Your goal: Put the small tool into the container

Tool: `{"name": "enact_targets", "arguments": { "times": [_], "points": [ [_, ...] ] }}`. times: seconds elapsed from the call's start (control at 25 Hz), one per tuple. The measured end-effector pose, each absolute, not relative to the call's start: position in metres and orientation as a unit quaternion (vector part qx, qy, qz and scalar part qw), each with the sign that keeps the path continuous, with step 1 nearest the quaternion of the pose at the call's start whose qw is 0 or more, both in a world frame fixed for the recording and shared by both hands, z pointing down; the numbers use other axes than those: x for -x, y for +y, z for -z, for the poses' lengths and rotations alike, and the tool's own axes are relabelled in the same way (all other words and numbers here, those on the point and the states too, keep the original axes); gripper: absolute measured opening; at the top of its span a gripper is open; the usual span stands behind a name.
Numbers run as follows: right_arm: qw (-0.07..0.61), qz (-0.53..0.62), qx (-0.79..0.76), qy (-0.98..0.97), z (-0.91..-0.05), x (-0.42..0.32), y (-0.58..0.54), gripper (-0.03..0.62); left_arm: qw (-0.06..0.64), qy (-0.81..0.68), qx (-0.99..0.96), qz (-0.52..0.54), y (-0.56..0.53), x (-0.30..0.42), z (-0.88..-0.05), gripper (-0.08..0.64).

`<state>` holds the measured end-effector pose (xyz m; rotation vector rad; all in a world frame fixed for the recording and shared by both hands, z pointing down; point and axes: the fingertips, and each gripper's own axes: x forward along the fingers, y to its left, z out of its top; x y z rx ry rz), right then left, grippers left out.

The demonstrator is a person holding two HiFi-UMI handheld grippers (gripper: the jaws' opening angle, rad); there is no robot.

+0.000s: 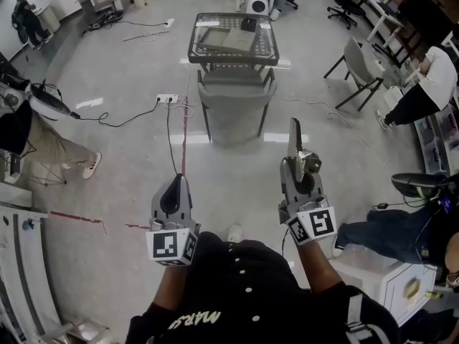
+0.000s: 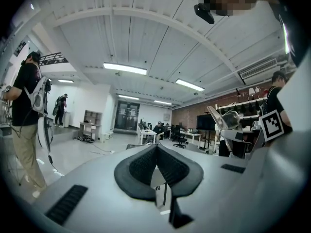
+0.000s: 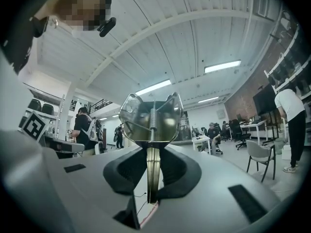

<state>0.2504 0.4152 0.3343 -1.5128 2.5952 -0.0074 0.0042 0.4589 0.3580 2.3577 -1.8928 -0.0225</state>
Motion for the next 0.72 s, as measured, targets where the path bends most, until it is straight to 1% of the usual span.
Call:
{"name": "enact_targets", "arguments": {
  "times": [0.4,0.72],
  "points": [
    [0.071,-0.001,0.503,0.861,-0.336,-0.244,0.387,0.077,0.062,-0.630,-0.774,-0.004,0.435,0.001,-0.362,0.025],
    [0.071,-0.007,0.504,0.860,-0.331,-0.233,0.346,0.077,0.056,-0.626,-0.778,-0.007,0.389,0.008,-0.361,0.025]
  ]
}}
